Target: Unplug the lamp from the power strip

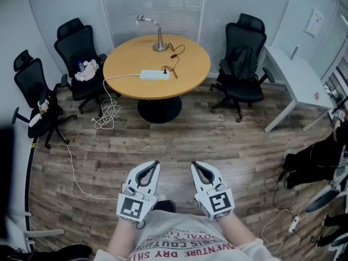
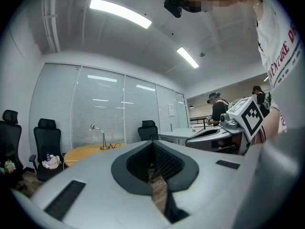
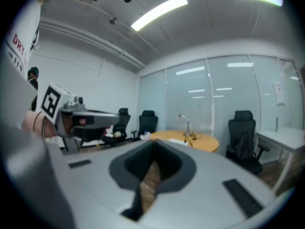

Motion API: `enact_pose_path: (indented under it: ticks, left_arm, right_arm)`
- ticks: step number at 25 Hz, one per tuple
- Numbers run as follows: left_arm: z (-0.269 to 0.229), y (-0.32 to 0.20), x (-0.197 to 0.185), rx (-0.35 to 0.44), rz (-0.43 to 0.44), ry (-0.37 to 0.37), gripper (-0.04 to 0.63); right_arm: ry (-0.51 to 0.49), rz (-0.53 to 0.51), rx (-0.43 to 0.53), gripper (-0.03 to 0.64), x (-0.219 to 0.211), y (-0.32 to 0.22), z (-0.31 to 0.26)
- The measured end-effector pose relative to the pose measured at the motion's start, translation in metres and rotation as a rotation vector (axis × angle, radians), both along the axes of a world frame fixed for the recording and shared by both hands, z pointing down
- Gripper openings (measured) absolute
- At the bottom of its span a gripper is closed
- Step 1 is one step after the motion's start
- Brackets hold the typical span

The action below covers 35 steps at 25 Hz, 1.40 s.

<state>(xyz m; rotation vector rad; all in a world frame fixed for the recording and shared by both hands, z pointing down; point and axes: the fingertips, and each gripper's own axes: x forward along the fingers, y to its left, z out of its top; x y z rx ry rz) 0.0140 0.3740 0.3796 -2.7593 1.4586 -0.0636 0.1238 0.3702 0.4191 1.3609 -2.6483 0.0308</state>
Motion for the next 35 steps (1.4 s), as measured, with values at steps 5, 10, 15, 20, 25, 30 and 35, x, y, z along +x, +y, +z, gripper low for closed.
enact_pose_path:
  ticks: [5,10,15,20,25,30,35]
  left_arm:
    - [-0.017,-0.062,-0.057,0.011,-0.017,0.025,0.026]
    - [-0.016,-0.100,-0.102,-0.003,-0.033,0.035,0.026]
    - [0.000,-0.126,-0.131,-0.039,-0.072,0.054,0.026]
    - [0.010,-0.160,-0.144,-0.051,-0.113,0.046,0.026]
    - [0.012,-0.216,-0.142,-0.048,-0.173,0.022,0.026]
    - [0.011,-0.285,-0.129,-0.058,-0.214,0.000,0.026]
    - [0.008,-0.363,-0.101,-0.054,-0.249,0.005,0.026]
  right_arm:
    - [-0.003,0.027,0.010,0.029,-0.044,-0.064,-0.017]
    - [-0.007,0.050,-0.011,0.029,-0.078,-0.110,-0.024]
    - [0.009,0.046,-0.074,0.029,-0.099,-0.144,-0.009]
    - [0.000,0.000,-0.072,0.029,-0.113,-0.186,0.001]
    - [-0.046,-0.078,-0.086,0.029,-0.112,-0.249,0.013]
    - [-0.046,-0.078,-0.104,0.029,-0.097,-0.332,0.004]
    - [-0.030,-0.163,-0.088,0.029,-0.076,-0.405,0.010]
